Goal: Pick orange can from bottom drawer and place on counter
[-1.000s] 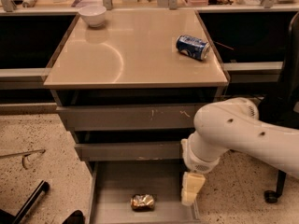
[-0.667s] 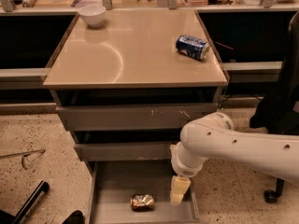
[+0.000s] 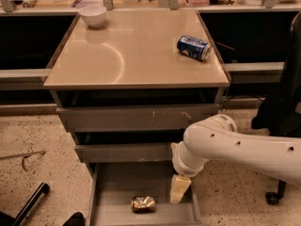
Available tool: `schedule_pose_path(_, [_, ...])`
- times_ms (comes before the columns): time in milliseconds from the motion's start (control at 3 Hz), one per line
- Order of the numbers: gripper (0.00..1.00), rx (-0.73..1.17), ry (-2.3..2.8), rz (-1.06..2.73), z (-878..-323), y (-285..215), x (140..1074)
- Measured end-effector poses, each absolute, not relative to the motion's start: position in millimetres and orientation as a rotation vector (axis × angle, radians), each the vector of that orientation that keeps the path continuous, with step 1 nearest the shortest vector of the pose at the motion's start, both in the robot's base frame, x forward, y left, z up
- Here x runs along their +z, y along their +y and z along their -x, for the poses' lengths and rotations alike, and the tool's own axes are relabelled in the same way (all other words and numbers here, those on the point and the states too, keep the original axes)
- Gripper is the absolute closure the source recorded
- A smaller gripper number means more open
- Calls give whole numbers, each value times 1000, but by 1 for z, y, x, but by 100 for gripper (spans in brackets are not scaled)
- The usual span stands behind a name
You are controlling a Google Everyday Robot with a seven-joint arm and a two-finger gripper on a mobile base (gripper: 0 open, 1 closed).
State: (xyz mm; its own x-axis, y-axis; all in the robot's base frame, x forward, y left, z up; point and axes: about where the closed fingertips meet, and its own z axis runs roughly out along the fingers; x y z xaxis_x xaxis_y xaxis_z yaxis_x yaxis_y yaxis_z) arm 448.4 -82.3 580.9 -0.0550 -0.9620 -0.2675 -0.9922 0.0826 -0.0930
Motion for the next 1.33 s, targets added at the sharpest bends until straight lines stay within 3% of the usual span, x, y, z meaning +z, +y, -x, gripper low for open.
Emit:
schedule_pose_path(333, [0, 219, 2085, 1942, -450, -80, 562])
schedule_pose_path(1000, [0, 326, 2013, 1907, -430, -67, 434])
schedule_pose_path(1333, [0, 354, 1959, 1839, -450, -49, 405])
